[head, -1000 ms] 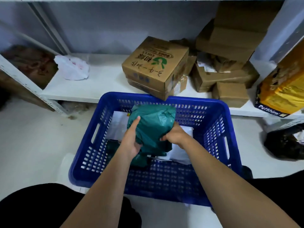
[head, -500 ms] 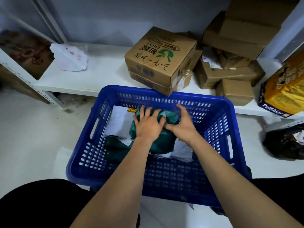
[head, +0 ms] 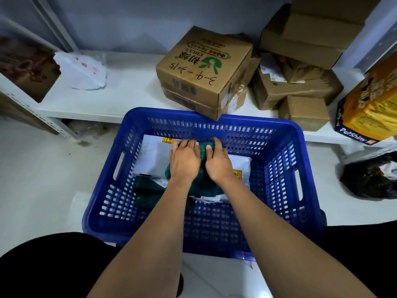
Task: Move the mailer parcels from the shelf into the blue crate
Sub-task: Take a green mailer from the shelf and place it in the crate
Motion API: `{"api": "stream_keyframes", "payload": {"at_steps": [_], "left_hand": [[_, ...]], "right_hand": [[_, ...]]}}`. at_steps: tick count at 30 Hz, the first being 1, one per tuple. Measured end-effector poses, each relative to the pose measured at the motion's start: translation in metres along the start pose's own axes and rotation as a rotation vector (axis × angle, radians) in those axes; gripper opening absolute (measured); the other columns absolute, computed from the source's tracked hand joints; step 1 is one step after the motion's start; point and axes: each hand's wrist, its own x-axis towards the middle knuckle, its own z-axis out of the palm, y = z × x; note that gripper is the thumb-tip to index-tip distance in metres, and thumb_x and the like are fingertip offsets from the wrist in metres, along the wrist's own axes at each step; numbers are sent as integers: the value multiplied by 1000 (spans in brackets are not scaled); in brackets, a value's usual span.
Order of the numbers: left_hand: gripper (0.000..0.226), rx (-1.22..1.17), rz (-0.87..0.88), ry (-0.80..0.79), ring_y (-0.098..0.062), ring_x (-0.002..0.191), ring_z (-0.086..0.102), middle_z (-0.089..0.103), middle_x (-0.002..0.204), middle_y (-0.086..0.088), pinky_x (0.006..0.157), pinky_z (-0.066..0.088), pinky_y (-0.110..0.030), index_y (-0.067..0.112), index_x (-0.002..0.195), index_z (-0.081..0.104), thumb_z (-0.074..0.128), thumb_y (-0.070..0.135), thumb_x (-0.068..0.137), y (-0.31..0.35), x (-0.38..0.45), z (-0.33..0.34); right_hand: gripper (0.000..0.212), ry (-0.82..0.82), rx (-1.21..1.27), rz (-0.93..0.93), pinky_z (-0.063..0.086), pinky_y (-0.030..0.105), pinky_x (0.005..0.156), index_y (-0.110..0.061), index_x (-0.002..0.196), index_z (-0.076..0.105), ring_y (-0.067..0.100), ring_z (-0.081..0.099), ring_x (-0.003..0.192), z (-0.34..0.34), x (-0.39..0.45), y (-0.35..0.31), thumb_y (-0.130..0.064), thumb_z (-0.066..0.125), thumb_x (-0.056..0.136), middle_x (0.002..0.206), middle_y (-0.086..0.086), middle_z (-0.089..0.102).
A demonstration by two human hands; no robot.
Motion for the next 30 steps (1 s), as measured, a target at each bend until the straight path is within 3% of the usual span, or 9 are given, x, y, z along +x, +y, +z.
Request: {"api": "stream_keyframes", "payload": {"at_steps": [4,7,9,13,17,20,23,24,30], "left_hand": [[56,-186,-329,-23,-27,139,30,33,154,-5,113,27,-45,21,140,44,48,51,94,-7,0,0],[58,-342,-579,-138,-32,124,49,54,136,-3,109,30,-52,32,137,37,42,64,88,-6,-2,-8],[50,-663,-704,-220,-30,113,53,57,129,-2,103,39,-46,33,129,42,40,64,90,-4,1,-8],[80,-1100,-994,-467,-32,112,61,63,126,-10,100,47,-50,22,125,59,34,79,75,-7,8,1],[57,-1162,-1118,-607,-32,84,66,71,95,-13,85,51,-44,17,84,62,37,68,76,-4,7,-11],[69,-1165,-1175,-651,-36,94,67,73,103,-14,94,42,-59,18,95,68,37,74,70,-9,13,-10],[71,-1081,-1228,-693,-39,101,64,72,104,-17,98,35,-65,20,105,70,35,75,76,-9,17,-11],[69,-1064,-1242,-712,-39,102,63,72,105,-16,99,33,-66,21,107,70,37,73,77,-8,17,-13],[57,-1123,-1292,-802,-35,98,65,73,101,-14,96,44,-56,19,111,71,59,61,74,-8,10,-20]], "right_hand": [[55,81,224,155,43,46,99,-19,149,27,37,50,123,7,3,-8,-49,22,104,142,15,49],[70,55,385,335,41,39,91,-10,143,39,34,52,119,10,6,-4,-61,19,99,134,14,54],[79,42,483,433,41,38,88,-9,138,47,30,54,111,8,12,1,-70,19,94,130,12,57],[91,-25,731,587,38,45,107,-17,144,45,31,50,123,7,23,15,-80,34,80,144,8,48],[77,-191,889,647,52,52,94,-16,122,65,35,67,102,1,22,14,-74,41,78,113,17,71],[72,-297,858,710,54,53,84,-13,118,68,40,67,96,-7,29,13,-69,44,79,106,21,71],[77,-375,755,881,33,84,78,-16,116,66,55,55,106,-16,38,13,-70,53,63,115,28,62],[76,-371,736,916,29,86,78,-16,115,66,57,53,107,-18,41,16,-69,52,63,115,29,62],[78,-401,816,1029,40,71,92,-15,114,70,51,62,103,-7,47,34,-67,63,57,110,24,68]]}}
